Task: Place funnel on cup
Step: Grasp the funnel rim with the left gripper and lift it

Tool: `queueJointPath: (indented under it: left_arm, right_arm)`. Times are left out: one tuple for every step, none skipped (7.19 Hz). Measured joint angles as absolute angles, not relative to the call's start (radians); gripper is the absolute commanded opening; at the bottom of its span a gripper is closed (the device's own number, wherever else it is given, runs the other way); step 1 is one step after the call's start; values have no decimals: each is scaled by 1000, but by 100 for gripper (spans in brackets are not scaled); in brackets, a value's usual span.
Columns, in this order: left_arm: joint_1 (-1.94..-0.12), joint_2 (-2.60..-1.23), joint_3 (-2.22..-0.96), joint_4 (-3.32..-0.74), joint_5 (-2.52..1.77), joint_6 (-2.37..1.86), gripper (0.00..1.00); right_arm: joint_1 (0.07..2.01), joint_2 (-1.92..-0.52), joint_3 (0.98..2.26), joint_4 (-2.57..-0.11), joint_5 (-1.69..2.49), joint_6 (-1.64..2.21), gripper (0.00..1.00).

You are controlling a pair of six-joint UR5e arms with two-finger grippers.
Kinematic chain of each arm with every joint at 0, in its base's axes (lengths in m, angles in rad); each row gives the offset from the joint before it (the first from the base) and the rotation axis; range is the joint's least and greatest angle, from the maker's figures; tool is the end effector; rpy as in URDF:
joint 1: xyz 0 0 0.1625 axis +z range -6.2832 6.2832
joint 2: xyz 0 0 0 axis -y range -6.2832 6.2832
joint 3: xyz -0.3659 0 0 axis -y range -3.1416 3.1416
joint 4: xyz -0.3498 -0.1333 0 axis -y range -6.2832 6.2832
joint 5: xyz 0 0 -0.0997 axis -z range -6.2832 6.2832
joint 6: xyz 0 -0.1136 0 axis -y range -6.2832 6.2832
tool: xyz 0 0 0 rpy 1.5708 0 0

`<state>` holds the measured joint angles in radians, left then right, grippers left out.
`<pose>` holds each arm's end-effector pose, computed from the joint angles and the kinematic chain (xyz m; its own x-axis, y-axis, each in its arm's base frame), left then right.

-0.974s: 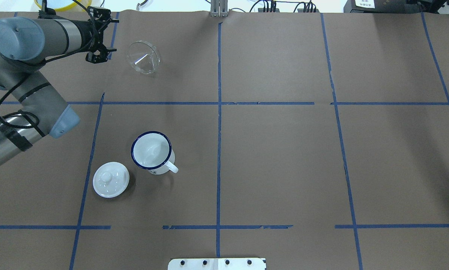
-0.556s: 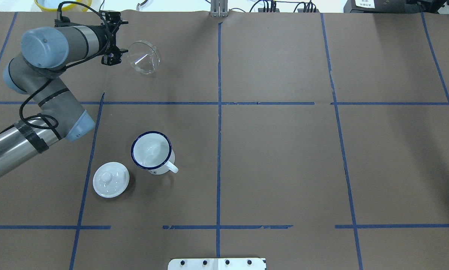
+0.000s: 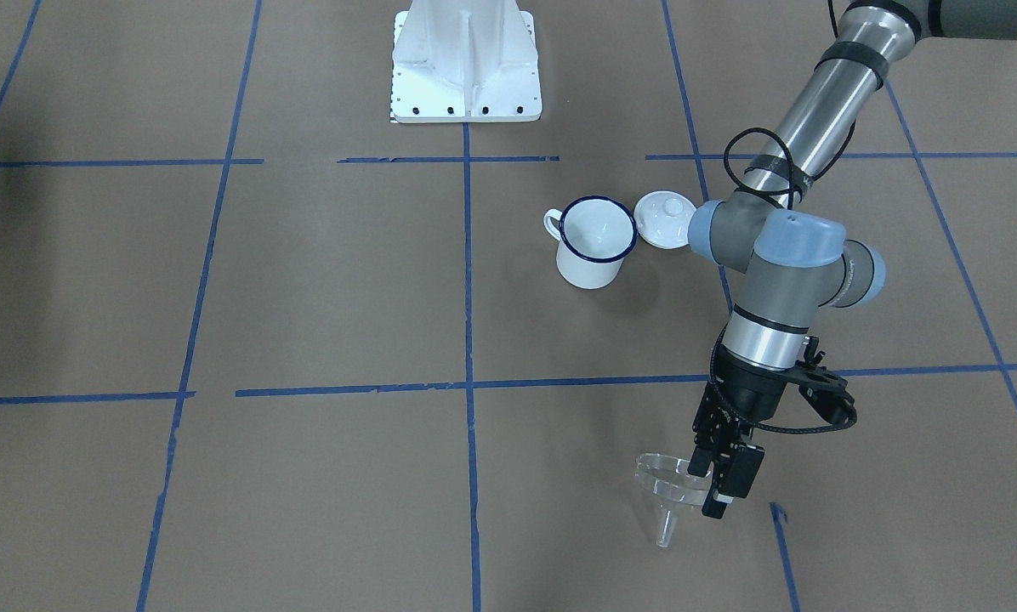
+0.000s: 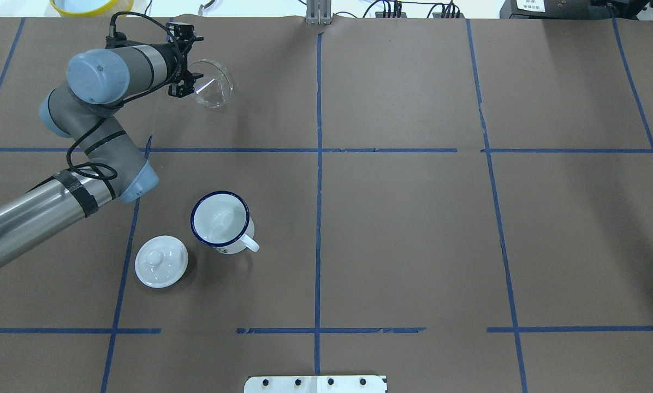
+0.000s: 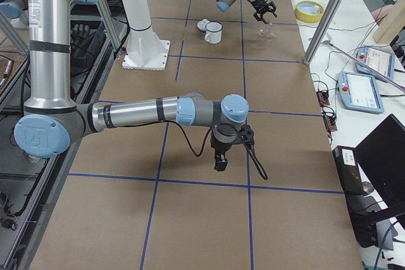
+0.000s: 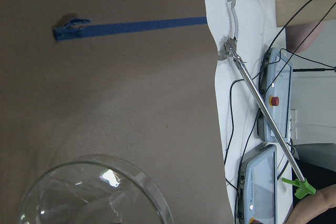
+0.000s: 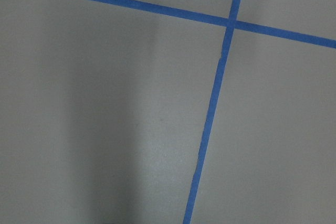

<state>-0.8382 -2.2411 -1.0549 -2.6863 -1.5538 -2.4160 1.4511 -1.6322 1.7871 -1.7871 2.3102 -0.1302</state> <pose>0.3750 -0.6190 0.3339 -0.4327 -0.6374 -0.6375 0.6487 0.2709 -0.7112 0.0065 -0.4213 0.5636 0.7168 -0.1754 0.6749 0.2141 0.9765 0.0265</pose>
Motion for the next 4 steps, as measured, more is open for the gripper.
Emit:
queueJointPath:
  left_arm:
    - [-838,-2245,-1039,-2702,-1553,-2416,38]
    - [-837,-2247,-1031,-2710,-1553,-2416,26]
    - [-835,-2249,-1027,-2714,-1553,-2416,19]
    - [-831,-2249,-1025,-2715,-1549,-2415,2]
  right_arm:
    - [1451,-1632,1787,-1787,2310,-130,100]
    - [1451,-1632,1787,-1787,2310,-130,100]
    - [1451,-1632,1787,-1787,2310,-130,100]
    - [1451,-1632,1787,-1787,2310,-130,100]
